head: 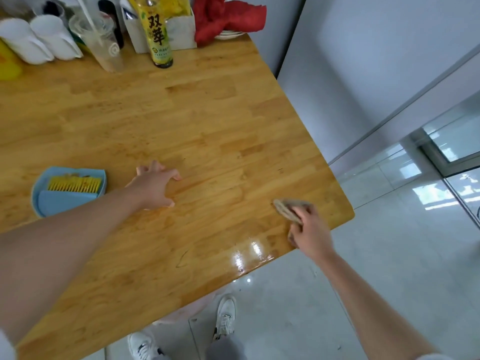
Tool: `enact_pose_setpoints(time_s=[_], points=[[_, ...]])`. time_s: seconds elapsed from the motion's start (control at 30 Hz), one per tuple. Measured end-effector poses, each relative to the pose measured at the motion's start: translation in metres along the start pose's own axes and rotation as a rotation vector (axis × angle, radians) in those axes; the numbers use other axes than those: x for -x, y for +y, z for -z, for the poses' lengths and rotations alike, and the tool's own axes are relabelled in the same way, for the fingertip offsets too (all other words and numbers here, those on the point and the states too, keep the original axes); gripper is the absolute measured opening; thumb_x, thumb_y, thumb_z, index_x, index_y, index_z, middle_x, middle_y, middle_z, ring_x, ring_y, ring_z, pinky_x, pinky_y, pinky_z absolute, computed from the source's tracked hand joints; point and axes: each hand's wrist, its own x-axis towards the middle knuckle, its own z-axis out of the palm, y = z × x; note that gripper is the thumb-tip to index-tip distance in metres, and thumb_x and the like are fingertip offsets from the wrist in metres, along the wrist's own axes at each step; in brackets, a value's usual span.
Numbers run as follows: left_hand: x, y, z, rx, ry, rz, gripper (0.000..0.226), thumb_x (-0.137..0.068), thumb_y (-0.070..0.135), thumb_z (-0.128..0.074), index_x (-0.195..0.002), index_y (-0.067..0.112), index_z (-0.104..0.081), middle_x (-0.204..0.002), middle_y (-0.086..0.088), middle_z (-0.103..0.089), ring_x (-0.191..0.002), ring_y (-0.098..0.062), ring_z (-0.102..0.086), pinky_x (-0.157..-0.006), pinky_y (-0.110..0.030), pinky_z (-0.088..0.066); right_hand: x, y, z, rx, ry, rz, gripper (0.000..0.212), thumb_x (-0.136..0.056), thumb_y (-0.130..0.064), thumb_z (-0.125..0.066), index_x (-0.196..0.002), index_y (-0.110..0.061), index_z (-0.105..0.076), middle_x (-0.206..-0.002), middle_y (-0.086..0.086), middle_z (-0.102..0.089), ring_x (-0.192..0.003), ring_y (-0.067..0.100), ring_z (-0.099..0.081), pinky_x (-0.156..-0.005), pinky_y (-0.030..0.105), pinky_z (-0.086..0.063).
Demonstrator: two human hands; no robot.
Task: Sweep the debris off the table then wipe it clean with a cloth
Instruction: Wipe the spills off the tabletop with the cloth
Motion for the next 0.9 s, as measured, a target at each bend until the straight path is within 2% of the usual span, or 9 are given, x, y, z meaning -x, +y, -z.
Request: enact_pose_setpoints(time_s=[0.07, 0.13, 0.23, 0.37, 0.47, 0.57, 0.7, 0.77, 0.9], points=[[0.000, 0.000, 0.001, -0.002, -0.008, -0.009, 0.067, -0.080, 0.042, -0.078, -0.136, 0.041, -0.040, -0.145, -0.006, -0.023, -0.130, -0.038, -0.023, -0.103, -0.044, -0.038, -0.021, 0.028, 0.023, -0.022, 0.190, -0.398, 0.043, -0.093, -0.010, -0.053, -0.135, -0.020, -0.056, -0.135, 0.010, -0.048, -0.073, 0.024, -0.062, -0.070, 0.030, -0.047], [-0.002, 0.001, 0.001, 0.002, -0.010, -0.013, 0.066, -0.080, 0.042, -0.078, -0.134, 0.040, -0.040, -0.145, -0.005, -0.023, -0.130, -0.039, -0.022, -0.101, -0.044, -0.042, -0.023, 0.013, 0.016, 0.027, 0.237, -0.521, 0.040, -0.096, -0.015, -0.051, -0.136, -0.020, -0.053, -0.135, 0.011, -0.046, -0.073, 0.027, -0.056, -0.071, 0.036, -0.048], [-0.002, -0.004, -0.004, 0.037, 0.002, -0.029, 0.062, -0.085, 0.036, -0.075, -0.136, 0.039, -0.040, -0.149, -0.005, -0.019, -0.136, -0.041, -0.016, -0.100, -0.044, -0.044, 0.022, -0.065, -0.048, 0.057, 0.187, -0.241, 0.036, -0.089, -0.014, -0.056, -0.123, -0.025, -0.058, -0.128, 0.008, -0.050, -0.078, 0.028, -0.061, -0.063, 0.036, -0.050], [-0.001, -0.011, -0.012, 0.058, 0.011, -0.092, 0.061, -0.090, 0.034, -0.070, -0.143, 0.038, -0.038, -0.160, -0.005, -0.009, -0.146, -0.043, -0.002, -0.112, -0.055, -0.033, 0.105, -0.190, -0.132, -0.022, -0.198, 0.312, 0.032, -0.085, -0.021, -0.060, -0.115, -0.031, -0.059, -0.115, -0.001, -0.050, -0.088, 0.017, -0.060, -0.070, 0.035, -0.059], [0.000, -0.018, -0.013, 0.066, -0.009, -0.140, 0.068, -0.092, 0.036, -0.066, -0.149, 0.038, -0.030, -0.164, -0.006, -0.002, -0.149, -0.041, 0.004, -0.117, -0.057, -0.024, 0.111, -0.208, -0.135, -0.015, -0.291, 0.386, 0.040, -0.090, -0.021, -0.058, -0.129, -0.032, -0.059, -0.117, -0.002, -0.050, -0.089, 0.014, -0.058, -0.072, 0.024, -0.051], [0.002, -0.037, -0.004, 0.067, -0.012, -0.250, 0.076, -0.094, 0.037, -0.062, -0.156, 0.031, -0.019, -0.164, -0.009, -0.013, -0.149, -0.036, -0.011, -0.119, -0.048, -0.023, 0.083, -0.158, -0.096, -0.027, -0.039, -0.055, 0.041, -0.094, -0.010, -0.054, -0.131, -0.026, -0.061, -0.131, 0.000, -0.050, -0.065, 0.002, -0.057, -0.064, 0.017, -0.048], [0.018, -0.076, -0.006, 0.000, 0.045, -0.309, 0.074, -0.094, 0.031, -0.060, -0.156, 0.026, -0.021, -0.159, -0.009, -0.026, -0.144, -0.031, -0.026, -0.117, -0.041, -0.029, 0.072, -0.129, -0.082, -0.109, 0.271, -0.560, 0.048, -0.094, -0.015, -0.047, -0.137, -0.034, -0.049, -0.136, 0.006, -0.045, -0.064, 0.025, -0.068, -0.061, 0.034, -0.058], [0.026, -0.088, -0.008, -0.022, 0.043, -0.273, 0.074, -0.095, 0.027, -0.058, -0.156, 0.031, -0.016, -0.160, -0.009, -0.020, -0.145, -0.033, -0.022, -0.116, -0.043, -0.030, 0.091, -0.168, -0.118, -0.056, 0.208, -0.394, 0.044, -0.089, -0.015, -0.051, -0.129, -0.033, -0.053, -0.132, 0.005, -0.047, -0.079, 0.030, -0.069, -0.068, 0.043, -0.059], [0.032, -0.099, 0.002, -0.055, 0.065, -0.293, 0.067, -0.098, 0.015, -0.047, -0.157, 0.029, -0.018, -0.158, -0.007, -0.022, -0.145, -0.029, -0.022, -0.112, -0.044, -0.035, 0.149, -0.258, -0.170, -0.050, -0.215, 0.240, 0.035, -0.087, -0.016, -0.058, -0.118, -0.031, -0.060, -0.119, -0.006, -0.049, -0.084, 0.007, -0.055, -0.066, 0.004, -0.040]])
